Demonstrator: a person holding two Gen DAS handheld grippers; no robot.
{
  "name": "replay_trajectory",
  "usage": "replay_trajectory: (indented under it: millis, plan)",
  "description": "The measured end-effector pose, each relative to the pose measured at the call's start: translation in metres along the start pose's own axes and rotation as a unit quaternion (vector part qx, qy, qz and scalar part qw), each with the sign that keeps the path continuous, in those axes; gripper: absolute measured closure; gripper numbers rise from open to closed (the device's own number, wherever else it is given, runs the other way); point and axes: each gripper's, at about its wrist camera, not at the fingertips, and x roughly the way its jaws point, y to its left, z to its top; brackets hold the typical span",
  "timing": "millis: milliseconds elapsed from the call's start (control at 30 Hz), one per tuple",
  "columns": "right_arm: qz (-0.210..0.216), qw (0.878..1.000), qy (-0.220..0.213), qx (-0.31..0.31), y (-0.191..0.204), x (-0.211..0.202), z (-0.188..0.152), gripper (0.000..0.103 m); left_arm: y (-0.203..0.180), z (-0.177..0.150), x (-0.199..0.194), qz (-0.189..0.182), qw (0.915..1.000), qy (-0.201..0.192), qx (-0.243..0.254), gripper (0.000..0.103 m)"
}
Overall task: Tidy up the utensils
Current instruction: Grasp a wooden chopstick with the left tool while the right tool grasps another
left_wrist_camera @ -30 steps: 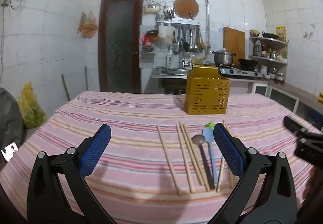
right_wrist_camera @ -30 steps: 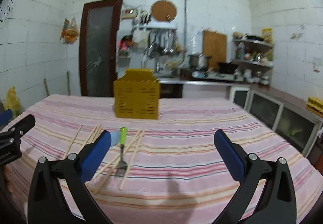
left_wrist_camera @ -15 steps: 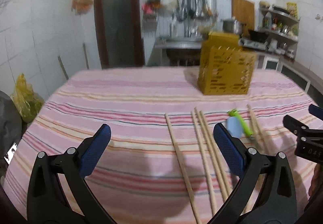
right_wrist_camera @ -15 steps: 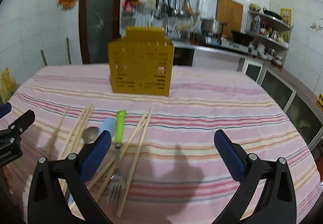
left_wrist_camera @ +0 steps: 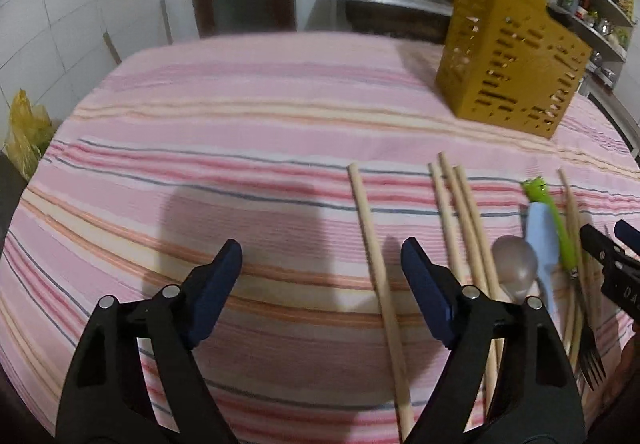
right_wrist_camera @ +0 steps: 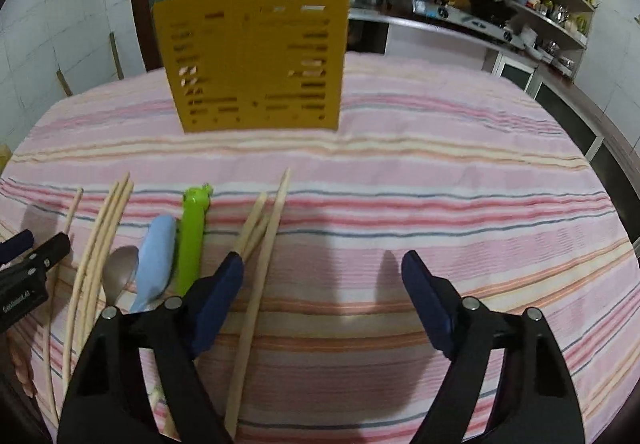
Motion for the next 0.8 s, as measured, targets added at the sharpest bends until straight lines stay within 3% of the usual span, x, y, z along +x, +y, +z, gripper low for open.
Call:
replay_trajectory:
  millis: [100,333,567,800]
  plan:
    - [-0.002,1.0,0.012,0.004,0.002,0.003,-0.001,0.036,-0.003,0.001,0.004,0.011,0.9999,0.004,0.006,0.025]
    - [-0.01,1.0,0.021,0.003,0.013,0.009,0.012,0.063,-0.013,0.003,0.005,0.022,0.9995,0.012,0.022,0.042]
    - [-0.016,1.0,0.02,0.002,0.019,0.014,0.022,0.068,-0.015,0.007,0.005,0.018,0.9994,0.027,0.007,0.056]
    - [0.001,1.0,0.024,0.002,0.021,0.017,0.028,0.087,-0.02,0.011,0.008,0.014,0.9993,0.034,-0.002,0.077]
